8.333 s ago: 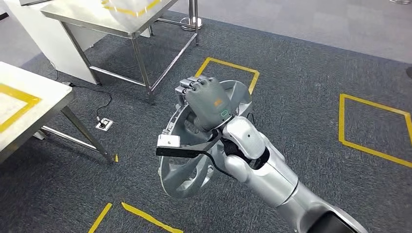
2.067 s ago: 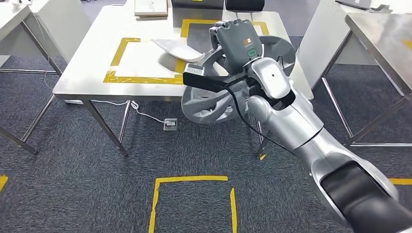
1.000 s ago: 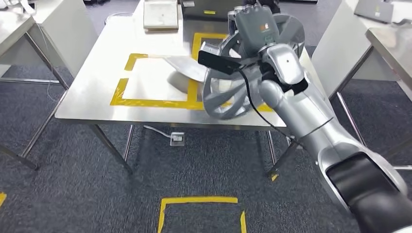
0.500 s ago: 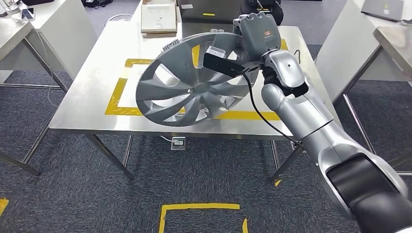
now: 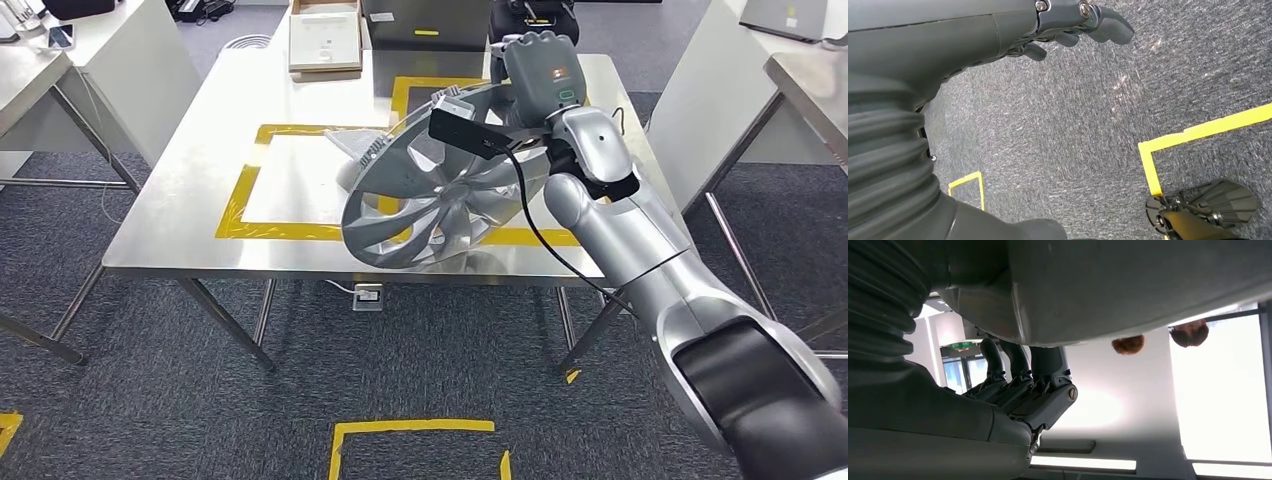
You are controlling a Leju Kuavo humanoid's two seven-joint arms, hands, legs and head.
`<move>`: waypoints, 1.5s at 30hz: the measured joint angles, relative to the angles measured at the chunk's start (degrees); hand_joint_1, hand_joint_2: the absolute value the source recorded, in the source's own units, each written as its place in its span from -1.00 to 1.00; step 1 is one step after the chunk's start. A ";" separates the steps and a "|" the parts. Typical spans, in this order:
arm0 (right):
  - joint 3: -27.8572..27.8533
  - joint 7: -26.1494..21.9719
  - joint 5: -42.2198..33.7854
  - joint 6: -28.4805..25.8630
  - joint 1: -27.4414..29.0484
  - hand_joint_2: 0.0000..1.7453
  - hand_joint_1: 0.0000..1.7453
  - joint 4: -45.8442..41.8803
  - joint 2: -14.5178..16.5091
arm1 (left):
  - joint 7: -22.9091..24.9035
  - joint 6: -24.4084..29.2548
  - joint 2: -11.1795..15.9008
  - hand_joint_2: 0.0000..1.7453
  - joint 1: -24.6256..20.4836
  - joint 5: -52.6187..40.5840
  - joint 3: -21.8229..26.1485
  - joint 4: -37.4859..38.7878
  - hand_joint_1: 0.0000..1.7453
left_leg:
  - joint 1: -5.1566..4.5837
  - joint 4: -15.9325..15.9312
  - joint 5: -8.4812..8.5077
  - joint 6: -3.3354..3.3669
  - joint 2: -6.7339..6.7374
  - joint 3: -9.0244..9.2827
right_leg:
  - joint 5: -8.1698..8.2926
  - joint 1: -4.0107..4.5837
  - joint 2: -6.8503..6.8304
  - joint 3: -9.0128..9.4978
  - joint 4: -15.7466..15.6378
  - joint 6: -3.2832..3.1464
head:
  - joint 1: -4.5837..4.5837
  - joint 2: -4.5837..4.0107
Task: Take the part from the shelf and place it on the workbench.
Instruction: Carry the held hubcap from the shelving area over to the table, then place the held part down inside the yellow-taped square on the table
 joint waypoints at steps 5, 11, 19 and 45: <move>-0.13 -0.32 -0.07 -0.19 0.03 1.00 1.00 0.47 -0.41 | -0.04 0.00 -0.01 1.00 0.00 -0.04 0.00 0.00 -1.00 | -0.17 0.28 -0.03 0.12 0.00 -0.10 | 0.16 -0.14 0.01 0.07 -0.03 0.21 | -0.01 0.00; -0.13 -0.80 -0.18 -0.15 -0.13 1.00 1.00 1.28 -0.64 | -0.34 -0.75 0.06 1.00 -0.02 -0.11 -0.17 -0.01 -1.00 | -0.38 0.43 0.11 0.82 0.02 -0.24 | 0.46 -0.29 0.03 0.15 -0.17 0.88 | 0.00 0.00; -0.19 -0.65 -0.19 -0.56 -0.10 1.00 1.00 2.20 -0.90 | -0.86 -1.33 0.05 1.00 0.13 -0.33 -0.67 -0.03 -1.00 | 0.86 -0.59 0.43 1.14 0.44 0.84 | -5.08 -1.92 -0.12 -7.61 15.07 3.42 | 0.31 0.00; -2.47 1.86 0.57 1.09 -3.55 1.00 1.00 -0.99 -2.01 | -1.24 -1.98 0.21 1.00 -0.10 -1.34 -0.92 -0.19 -1.00 | 0.63 1.07 3.50 0.91 0.28 -4.42 | -7.98 -1.59 0.01 2.14 5.50 2.65 | 0.28 0.00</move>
